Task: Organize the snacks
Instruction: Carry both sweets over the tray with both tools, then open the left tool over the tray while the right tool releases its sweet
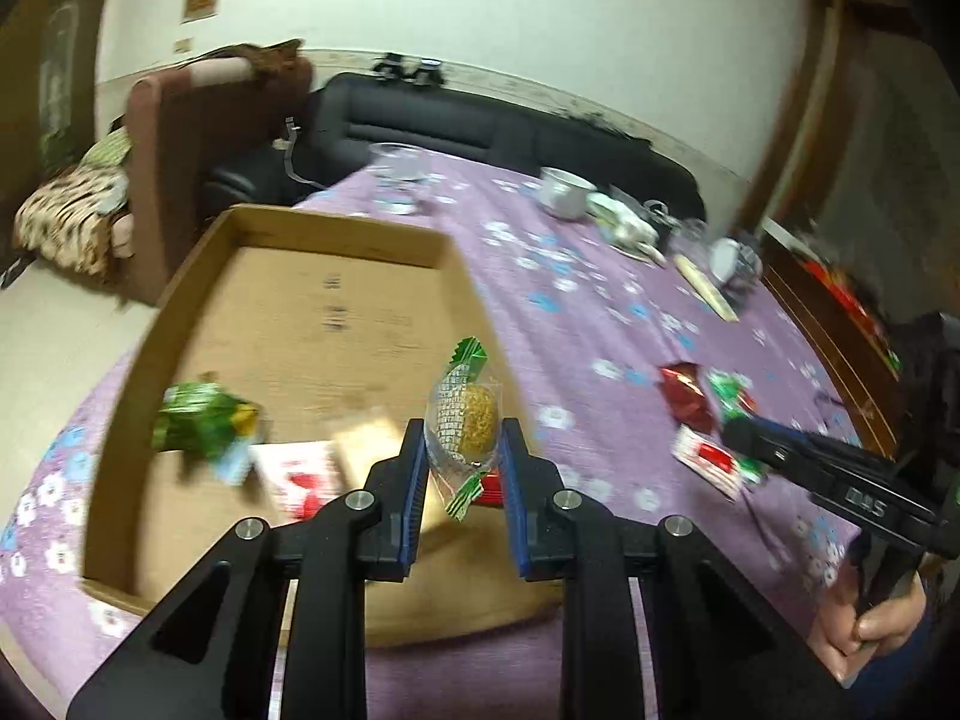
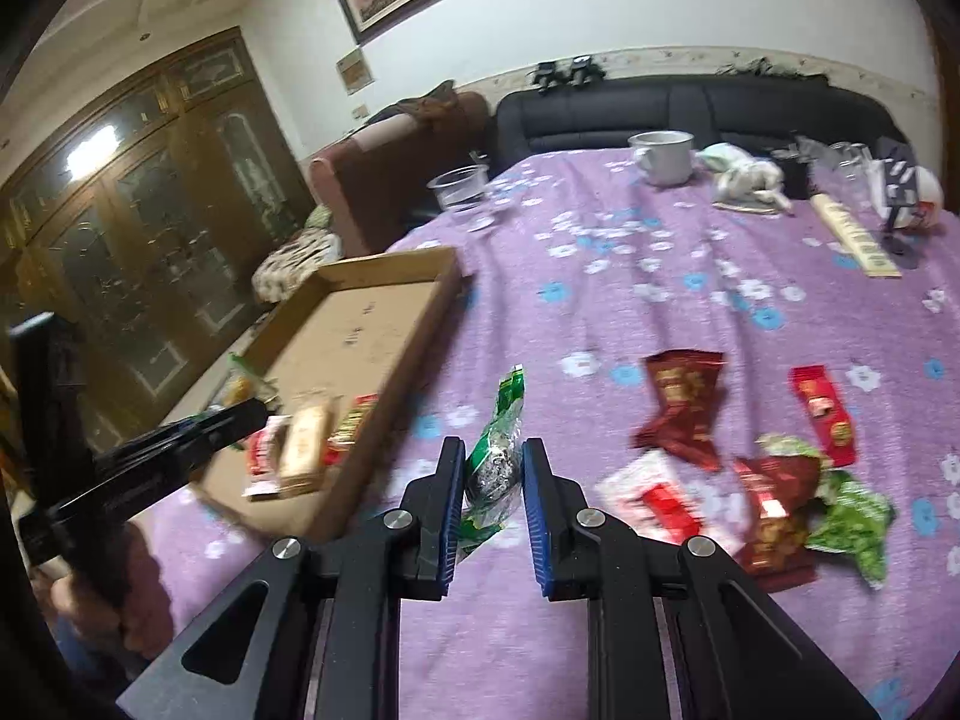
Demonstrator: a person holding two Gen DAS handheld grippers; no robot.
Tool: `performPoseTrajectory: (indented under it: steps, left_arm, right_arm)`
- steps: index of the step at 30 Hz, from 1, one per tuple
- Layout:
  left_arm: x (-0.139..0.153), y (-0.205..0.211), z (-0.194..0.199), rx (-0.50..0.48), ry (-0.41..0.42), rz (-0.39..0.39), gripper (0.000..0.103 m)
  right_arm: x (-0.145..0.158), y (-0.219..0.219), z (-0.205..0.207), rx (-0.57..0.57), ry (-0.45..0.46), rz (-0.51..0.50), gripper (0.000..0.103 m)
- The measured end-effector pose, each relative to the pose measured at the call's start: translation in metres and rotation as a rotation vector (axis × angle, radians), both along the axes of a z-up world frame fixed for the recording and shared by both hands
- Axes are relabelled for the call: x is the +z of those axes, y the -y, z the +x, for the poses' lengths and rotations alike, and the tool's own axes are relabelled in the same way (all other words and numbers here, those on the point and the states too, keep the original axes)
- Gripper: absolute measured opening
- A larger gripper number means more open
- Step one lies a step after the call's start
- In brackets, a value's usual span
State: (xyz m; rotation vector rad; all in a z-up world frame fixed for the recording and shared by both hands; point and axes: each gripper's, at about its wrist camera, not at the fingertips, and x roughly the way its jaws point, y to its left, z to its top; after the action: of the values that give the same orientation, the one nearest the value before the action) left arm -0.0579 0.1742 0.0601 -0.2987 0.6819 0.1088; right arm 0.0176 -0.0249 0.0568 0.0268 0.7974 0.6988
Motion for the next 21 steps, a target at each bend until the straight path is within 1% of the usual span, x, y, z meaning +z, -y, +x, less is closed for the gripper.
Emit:
performPoseTrajectory:
  steps: [4, 8, 11, 12, 13, 15, 17, 19, 21]
  left_arm:
    - [-0.010, -0.021, -0.005, 0.043, -0.008, -0.020, 0.020]
    - [-0.024, -0.038, -0.005, 0.073, -0.023, -0.039, 0.020]
    - [-0.031, -0.046, -0.005, 0.081, -0.034, -0.070, 0.020]
    - [-0.032, -0.048, -0.005, 0.077, -0.033, -0.092, 0.020]
    - [-0.030, -0.049, -0.006, 0.074, -0.020, -0.097, 0.020]
    - [-0.029, -0.049, -0.007, 0.080, -0.014, -0.079, 0.021]
    - [-0.030, -0.048, -0.007, 0.073, -0.016, -0.082, 0.021]
    - [-0.030, -0.046, -0.006, 0.082, -0.024, -0.066, 0.021]
    - [-0.032, -0.047, -0.002, 0.080, -0.037, -0.072, 0.021]
  right_arm:
    - [0.005, -0.031, -0.008, 0.066, -0.031, 0.018, 0.019]
    - [0.007, -0.069, -0.017, 0.131, -0.045, 0.009, 0.019]
    - [0.000, -0.102, -0.022, 0.167, -0.048, -0.029, 0.019]
    - [-0.005, -0.113, -0.023, 0.179, -0.055, -0.043, 0.019]
    - [-0.009, -0.120, -0.022, 0.186, -0.061, -0.049, 0.019]
    - [-0.017, -0.132, -0.020, 0.184, -0.063, -0.067, 0.019]
    - [-0.023, -0.141, -0.020, 0.181, -0.051, -0.086, 0.019]
    - [-0.031, -0.146, -0.020, 0.184, -0.045, -0.100, 0.019]
    - [-0.038, -0.149, -0.021, 0.189, -0.044, -0.117, 0.019]
